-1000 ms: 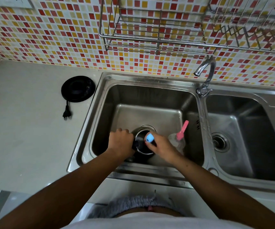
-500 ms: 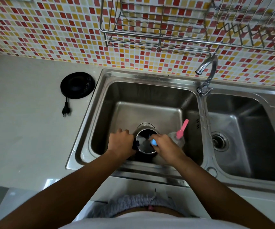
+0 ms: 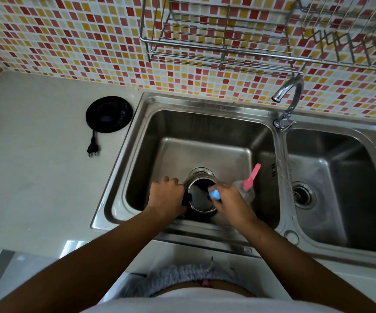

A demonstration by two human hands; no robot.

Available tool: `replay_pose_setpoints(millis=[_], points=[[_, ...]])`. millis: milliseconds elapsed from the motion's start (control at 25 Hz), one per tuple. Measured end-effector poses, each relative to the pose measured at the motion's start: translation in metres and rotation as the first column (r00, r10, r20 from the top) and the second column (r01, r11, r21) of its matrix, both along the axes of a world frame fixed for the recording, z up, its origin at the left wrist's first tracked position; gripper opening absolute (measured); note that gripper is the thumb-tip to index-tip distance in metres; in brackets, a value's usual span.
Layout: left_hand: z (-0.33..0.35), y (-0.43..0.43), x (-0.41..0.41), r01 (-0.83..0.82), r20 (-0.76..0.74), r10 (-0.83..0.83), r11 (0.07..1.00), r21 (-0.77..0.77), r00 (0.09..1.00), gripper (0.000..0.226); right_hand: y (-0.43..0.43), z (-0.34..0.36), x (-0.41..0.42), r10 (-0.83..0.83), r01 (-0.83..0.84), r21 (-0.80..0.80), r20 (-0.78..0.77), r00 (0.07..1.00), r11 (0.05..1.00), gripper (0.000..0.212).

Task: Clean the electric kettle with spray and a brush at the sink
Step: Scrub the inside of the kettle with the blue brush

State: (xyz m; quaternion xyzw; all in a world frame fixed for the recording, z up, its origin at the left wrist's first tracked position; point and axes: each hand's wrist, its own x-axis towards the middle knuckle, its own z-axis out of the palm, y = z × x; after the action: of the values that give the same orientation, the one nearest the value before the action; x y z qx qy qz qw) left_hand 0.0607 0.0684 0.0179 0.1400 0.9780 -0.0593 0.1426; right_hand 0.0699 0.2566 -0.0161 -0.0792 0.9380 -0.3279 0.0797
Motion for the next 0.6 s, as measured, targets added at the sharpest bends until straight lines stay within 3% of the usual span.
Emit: replay_pose_setpoints(millis=[80, 320, 480, 600], points=[[0.000, 0.001, 0.000, -0.008, 0.001, 0.008, 1.000, 0.007, 1.000, 0.041, -0.001, 0.000, 0.012, 0.017, -0.020, 0.059, 0.048, 0.999, 0.998, 0.018], [0.001, 0.003, -0.002, 0.007, 0.000, -0.007, 1.000, -0.002, 1.000, 0.037, -0.017, -0.004, 0.000, -0.105, 0.111, -0.143, 0.053, 0.993, 0.983, 0.020], [-0.002, 0.000, -0.009, -0.029, 0.000, 0.029, 0.999, 0.016, 1.000, 0.039, -0.007, -0.008, 0.002, -0.089, 0.092, -0.031, 0.085, 0.992, 0.995, 0.021], [-0.004, -0.002, -0.016, -0.071, 0.023, 0.070, 0.996, 0.049, 0.997, 0.042, -0.012, 0.009, 0.000, -0.089, 0.096, -0.094, 0.074, 0.993, 0.991, 0.015]])
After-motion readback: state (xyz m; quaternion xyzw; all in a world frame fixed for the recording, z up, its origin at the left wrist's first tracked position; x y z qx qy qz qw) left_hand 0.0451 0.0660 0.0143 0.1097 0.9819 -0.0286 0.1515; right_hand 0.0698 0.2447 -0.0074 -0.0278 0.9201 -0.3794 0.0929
